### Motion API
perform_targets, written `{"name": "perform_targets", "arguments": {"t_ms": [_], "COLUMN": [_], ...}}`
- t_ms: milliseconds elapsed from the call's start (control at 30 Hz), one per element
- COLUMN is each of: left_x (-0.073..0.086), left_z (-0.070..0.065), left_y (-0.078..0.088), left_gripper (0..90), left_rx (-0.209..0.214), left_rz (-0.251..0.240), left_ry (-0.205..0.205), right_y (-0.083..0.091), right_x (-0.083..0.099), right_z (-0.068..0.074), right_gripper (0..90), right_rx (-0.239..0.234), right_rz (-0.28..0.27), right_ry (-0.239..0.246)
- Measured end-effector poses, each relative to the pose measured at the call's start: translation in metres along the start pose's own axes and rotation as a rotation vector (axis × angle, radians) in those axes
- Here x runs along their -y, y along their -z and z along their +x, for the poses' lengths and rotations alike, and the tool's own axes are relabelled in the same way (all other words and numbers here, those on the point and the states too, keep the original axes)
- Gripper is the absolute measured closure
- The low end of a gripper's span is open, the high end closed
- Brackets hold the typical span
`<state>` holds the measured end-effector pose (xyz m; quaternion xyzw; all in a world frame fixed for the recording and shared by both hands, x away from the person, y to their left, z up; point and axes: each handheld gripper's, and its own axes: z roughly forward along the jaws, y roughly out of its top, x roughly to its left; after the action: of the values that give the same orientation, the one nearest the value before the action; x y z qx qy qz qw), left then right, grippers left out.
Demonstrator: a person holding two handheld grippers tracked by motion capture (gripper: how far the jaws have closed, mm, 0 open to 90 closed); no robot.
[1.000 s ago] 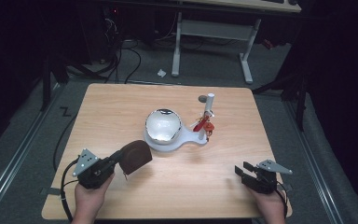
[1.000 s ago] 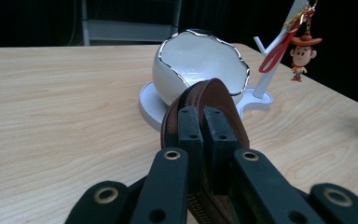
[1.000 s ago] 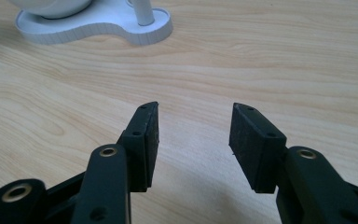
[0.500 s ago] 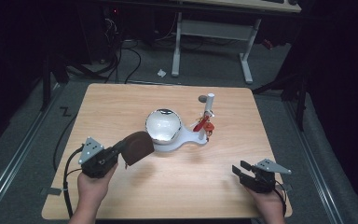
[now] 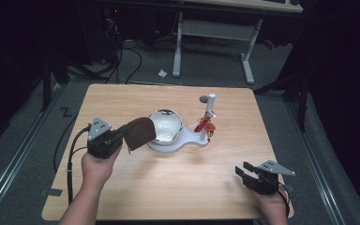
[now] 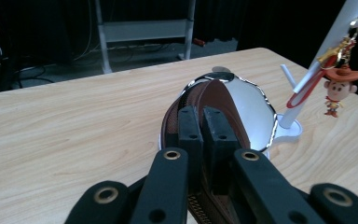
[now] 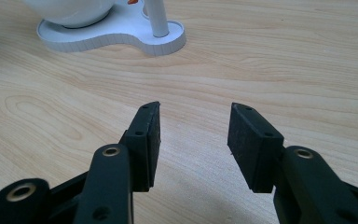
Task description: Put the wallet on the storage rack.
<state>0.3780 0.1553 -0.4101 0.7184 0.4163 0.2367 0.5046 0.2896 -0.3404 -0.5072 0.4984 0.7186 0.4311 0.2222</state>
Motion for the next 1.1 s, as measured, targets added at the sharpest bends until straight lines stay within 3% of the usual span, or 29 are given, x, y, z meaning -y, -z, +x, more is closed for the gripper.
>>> {"name": "perform_targets", "arguments": {"t_ms": [333, 800, 1100], "left_x": [-0.016, -0.029, -0.044], "left_z": [-0.004, -0.007, -0.018], "left_y": [-0.022, -0.049, -0.068], "left_gripper": [87.0, 86.9, 86.8], "left_rx": [-0.010, -0.023, -0.048], "left_rz": [0.061, 0.146, 0.226], "left_ry": [-0.048, -0.073, -0.109], "right_y": [-0.001, -0.002, -0.002], "right_x": [0.001, 0.001, 0.002], "right_z": [0.000, -0.001, -0.003], "right_gripper": [54.6, 55.0, 55.1], "right_rx": [-0.005, -0.009, -0.014], "right_rz": [0.004, 0.013, 0.014], "right_ry": [0.001, -0.007, -0.014]}}
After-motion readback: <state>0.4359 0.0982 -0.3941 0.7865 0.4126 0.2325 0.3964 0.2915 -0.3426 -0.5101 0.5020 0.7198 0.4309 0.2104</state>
